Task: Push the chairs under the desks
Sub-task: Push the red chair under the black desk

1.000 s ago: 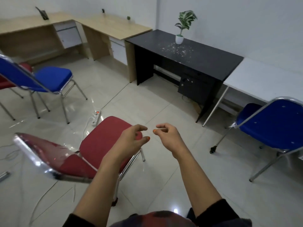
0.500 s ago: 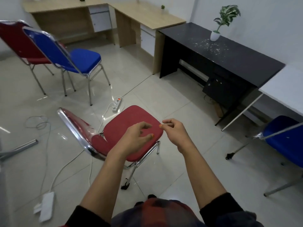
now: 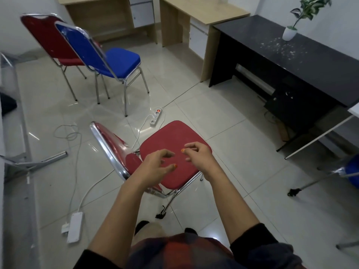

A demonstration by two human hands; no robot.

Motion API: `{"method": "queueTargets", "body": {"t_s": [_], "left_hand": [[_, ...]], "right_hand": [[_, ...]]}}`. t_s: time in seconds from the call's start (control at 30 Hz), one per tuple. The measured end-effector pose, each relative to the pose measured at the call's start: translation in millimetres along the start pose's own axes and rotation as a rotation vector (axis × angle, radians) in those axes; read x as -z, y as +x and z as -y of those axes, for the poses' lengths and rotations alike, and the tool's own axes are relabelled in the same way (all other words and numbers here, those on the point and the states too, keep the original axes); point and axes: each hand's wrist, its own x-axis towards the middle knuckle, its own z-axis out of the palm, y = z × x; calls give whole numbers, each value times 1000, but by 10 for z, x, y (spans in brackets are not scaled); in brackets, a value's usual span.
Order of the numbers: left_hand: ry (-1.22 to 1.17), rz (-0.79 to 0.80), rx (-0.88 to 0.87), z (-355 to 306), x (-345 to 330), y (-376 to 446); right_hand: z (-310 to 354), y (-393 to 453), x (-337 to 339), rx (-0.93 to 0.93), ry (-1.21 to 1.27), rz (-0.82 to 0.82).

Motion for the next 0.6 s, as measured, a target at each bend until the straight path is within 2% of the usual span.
{"method": "queueTargets", "body": {"t_s": [0.2, 0.3, 0.5, 0.6], "left_hand": [[30, 1, -67, 180, 468, 280], [105, 24, -85, 371, 853, 319], [287, -73, 33, 1048, 1760, 525], [458, -17, 33, 1341, 2049, 649]], "right_hand": [[229, 224, -280, 11, 25, -86], [368, 359, -678, -22, 63, -153], [563, 557, -1629, -9, 0, 20], [538, 606, -1994, -35, -53, 77]]}}
